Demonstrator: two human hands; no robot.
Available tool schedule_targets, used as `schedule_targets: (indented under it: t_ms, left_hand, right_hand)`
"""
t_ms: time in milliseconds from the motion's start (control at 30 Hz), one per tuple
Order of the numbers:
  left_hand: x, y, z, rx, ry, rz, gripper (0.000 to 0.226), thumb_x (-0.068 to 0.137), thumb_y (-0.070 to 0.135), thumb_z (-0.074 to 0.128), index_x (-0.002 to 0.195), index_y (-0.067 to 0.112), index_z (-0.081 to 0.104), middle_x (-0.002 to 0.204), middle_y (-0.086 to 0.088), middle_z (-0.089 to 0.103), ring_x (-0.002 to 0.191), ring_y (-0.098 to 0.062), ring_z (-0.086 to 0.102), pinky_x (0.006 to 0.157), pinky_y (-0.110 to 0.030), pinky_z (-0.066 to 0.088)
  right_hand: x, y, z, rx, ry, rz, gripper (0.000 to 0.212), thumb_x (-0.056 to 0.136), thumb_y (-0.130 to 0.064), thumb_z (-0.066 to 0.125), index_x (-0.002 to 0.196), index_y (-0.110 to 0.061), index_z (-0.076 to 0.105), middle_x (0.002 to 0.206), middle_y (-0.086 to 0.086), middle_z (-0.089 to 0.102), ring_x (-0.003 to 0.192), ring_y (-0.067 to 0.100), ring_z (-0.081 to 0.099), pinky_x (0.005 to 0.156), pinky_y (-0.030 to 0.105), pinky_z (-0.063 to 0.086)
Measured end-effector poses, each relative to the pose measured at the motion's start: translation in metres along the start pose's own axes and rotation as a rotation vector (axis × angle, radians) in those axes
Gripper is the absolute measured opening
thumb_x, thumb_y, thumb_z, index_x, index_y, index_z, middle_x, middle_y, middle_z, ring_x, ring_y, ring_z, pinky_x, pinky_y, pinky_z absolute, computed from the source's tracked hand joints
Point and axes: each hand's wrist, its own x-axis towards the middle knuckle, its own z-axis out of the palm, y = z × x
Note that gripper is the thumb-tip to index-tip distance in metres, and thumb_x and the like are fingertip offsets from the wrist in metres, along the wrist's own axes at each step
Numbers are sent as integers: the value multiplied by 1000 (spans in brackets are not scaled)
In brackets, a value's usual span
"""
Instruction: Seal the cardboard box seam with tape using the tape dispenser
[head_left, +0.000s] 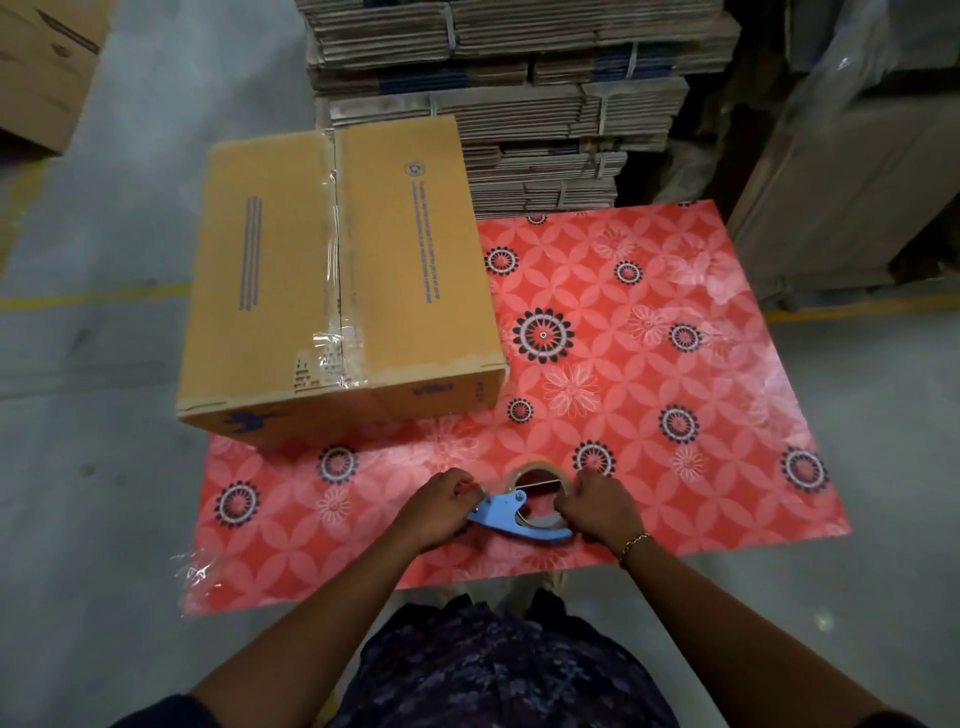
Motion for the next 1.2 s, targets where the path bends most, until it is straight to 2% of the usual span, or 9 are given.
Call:
schedule_targets:
  t_ms: [200, 367, 500, 633, 767, 867, 933, 1033, 1200]
  left_hand:
    - [-9, 15, -28, -342, 49, -64, 44, 101, 55, 44, 112, 18, 66, 123, -2, 67, 109, -21, 61, 93, -36, 43]
    - [-22, 38, -46, -744, -155, -160, 54, 91, 64, 53, 106, 17, 76, 109, -16, 74, 92, -26, 67, 71, -32, 52]
    - [-41, 79, -57, -1083, -409, 8, 64, 98, 51, 47, 142, 6, 55, 135, -25, 63, 127, -46, 59, 99, -55, 54]
    - [-61, 128, -86, -1239, -496, 106, 65, 98, 51, 39, 135, 2, 62, 122, -22, 70, 97, -34, 75, 76, -43, 62]
    - [-76, 154, -107, -1264, -323, 264, 48, 86, 39, 53, 105, 3, 78, 105, -20, 75, 81, -33, 75, 66, -36, 60]
    - [-79, 168, -121, -1339, -166, 281, 47, 87, 40, 55, 114, 6, 71, 101, -19, 67, 80, -33, 66, 69, -36, 52]
    - [-77, 174, -130, -1376, -33, 305, 50, 94, 45, 51, 118, 5, 68, 91, -16, 67, 71, -30, 65, 62, -32, 52]
    - [-78, 180, -142, -1425, 104, 370, 47, 98, 49, 49, 101, 8, 72, 77, -10, 73, 61, -24, 69, 57, -30, 54]
    - [-77, 186, -155, -1448, 226, 420, 47, 96, 54, 51, 104, 12, 72, 82, -8, 73, 64, -23, 70, 67, -35, 54]
  right_hand:
    - [-2, -16, -37, 53, 103, -279, 22, 77, -33, 62, 67, -21, 47, 58, -5, 51, 61, 25, 54, 50, 33, 31]
    - [-12, -73, -101, 236, 194, -577, 12, 74, -31, 57, 81, -21, 59, 64, -2, 62, 60, 19, 58, 59, 40, 45]
    - [-18, -132, -144, 376, 237, -748, 15, 81, -8, 60, 92, -18, 65, 80, 2, 71, 74, 30, 66, 66, 41, 53]
    - [-25, -182, -173, 457, 229, -833, 23, 83, -3, 68, 98, -20, 70, 88, -4, 74, 79, 26, 71, 68, 39, 56]
    - [-32, -212, -190, 507, 209, -846, 25, 82, -15, 71, 107, -20, 70, 104, 1, 76, 97, 21, 73, 85, 45, 59]
    - [-41, -214, -197, 577, 265, -803, 36, 83, -26, 70, 119, -24, 67, 119, -5, 73, 111, 13, 68, 92, 37, 55]
    - [-54, -208, -194, 756, 287, -746, 27, 88, -23, 69, 115, -21, 69, 114, -1, 73, 102, 15, 69, 82, 29, 55]
    - [-76, -197, -173, 940, 168, -596, 16, 94, -27, 64, 97, -12, 69, 86, 4, 72, 76, 20, 64, 61, 25, 49]
    - [-102, -202, -130, 772, 215, -664, 21, 87, -37, 67, 87, -15, 66, 79, 13, 66, 66, 19, 59, 57, 29, 46]
